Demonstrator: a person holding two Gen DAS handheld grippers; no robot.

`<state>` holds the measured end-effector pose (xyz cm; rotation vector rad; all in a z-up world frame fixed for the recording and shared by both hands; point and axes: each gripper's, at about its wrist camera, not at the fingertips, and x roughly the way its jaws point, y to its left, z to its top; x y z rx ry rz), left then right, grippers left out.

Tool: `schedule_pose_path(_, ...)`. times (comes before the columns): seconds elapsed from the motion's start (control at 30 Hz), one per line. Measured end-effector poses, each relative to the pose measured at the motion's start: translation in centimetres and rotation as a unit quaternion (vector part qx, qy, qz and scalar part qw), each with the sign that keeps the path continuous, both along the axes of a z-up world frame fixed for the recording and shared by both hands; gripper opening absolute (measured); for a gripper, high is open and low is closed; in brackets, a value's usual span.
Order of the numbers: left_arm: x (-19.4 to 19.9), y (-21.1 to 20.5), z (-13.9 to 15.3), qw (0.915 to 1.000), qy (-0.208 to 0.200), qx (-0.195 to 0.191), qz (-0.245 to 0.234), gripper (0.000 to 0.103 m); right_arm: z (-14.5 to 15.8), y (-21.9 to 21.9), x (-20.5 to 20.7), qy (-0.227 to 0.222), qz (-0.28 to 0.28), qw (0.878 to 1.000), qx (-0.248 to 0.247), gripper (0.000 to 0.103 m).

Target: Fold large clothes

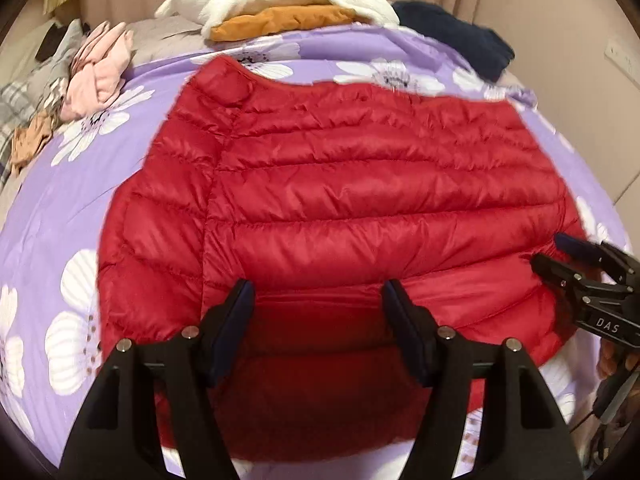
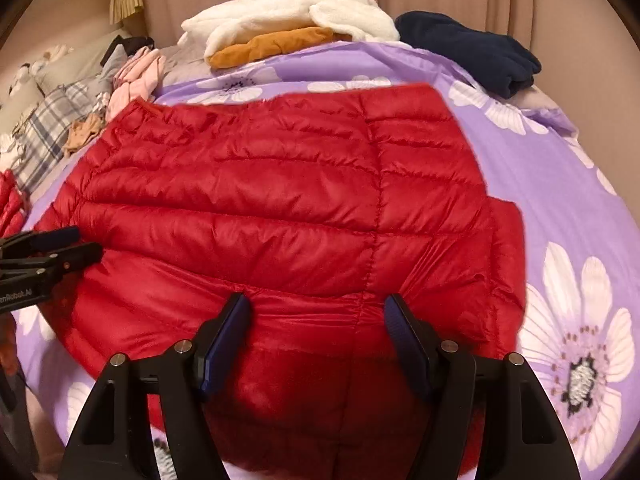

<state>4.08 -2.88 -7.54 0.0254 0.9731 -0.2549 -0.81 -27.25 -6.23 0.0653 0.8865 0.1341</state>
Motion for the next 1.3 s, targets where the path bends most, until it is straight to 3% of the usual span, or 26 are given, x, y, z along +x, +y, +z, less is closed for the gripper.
schedule_pose_path(0.13,-2.1,2.5,2.2,0.9992,-0.020,-0.027,0.019,0.067,2.2,-0.2,-2.0,-0.040,0.011,0.999,0.019,0.070)
schedule_pose_path(0.3,-3.5,6.4,3.7,0.9957,-0.043,-0.031,0.075,0.068,4.7,1.2,-2.6,-0.087,0.033,0.995,0.035,0.069)
schedule_pose_path(0.37,-3.6,8.4,3.3,0.9927,-0.031,-0.049,0.106,0.069,5.3,2.2,-2.4,-0.101,0.045,0.993,0.043,0.069)
schedule_pose_path(0.43,-3.6,9.9,2.5,0.9890,-0.010,-0.079,0.125,0.069,5.5,3.2,-1.6,-0.106,0.059,0.991,0.050,0.061)
schedule_pose_path(0.5,-3.5,11.1,1.6,0.9823,0.016,-0.122,0.141,0.073,5.3,4.5,-0.5,-0.102,0.067,0.991,0.051,0.052)
schedule_pose_path(0.6,-3.5,12.9,-0.1,0.9601,0.052,-0.221,0.164,0.081,4.8,5.9,0.8,-0.098,0.069,0.991,0.053,0.042)
schedule_pose_path(0.67,-3.3,13.4,-1.0,0.9477,0.065,-0.258,0.177,0.082,4.4,6.6,1.6,-0.097,0.068,0.991,0.064,0.039)
schedule_pose_path(0.93,-2.1,12.5,-4.1,0.9264,0.111,-0.313,0.177,0.084,-0.6,7.9,4.4,-0.031,0.050,0.997,0.054,0.033)
schedule_pose_path(1.17,-0.4,11.7,-4.3,0.9251,0.110,-0.322,0.168,0.087,-1.3,8.3,4.8,-0.011,0.057,0.998,0.032,0.033)
schedule_pose_path(1.3,0.1,11.6,-4.3,0.9275,0.112,-0.316,0.165,0.087,0.7,8.2,3.7,-0.007,0.059,0.998,0.036,0.033)
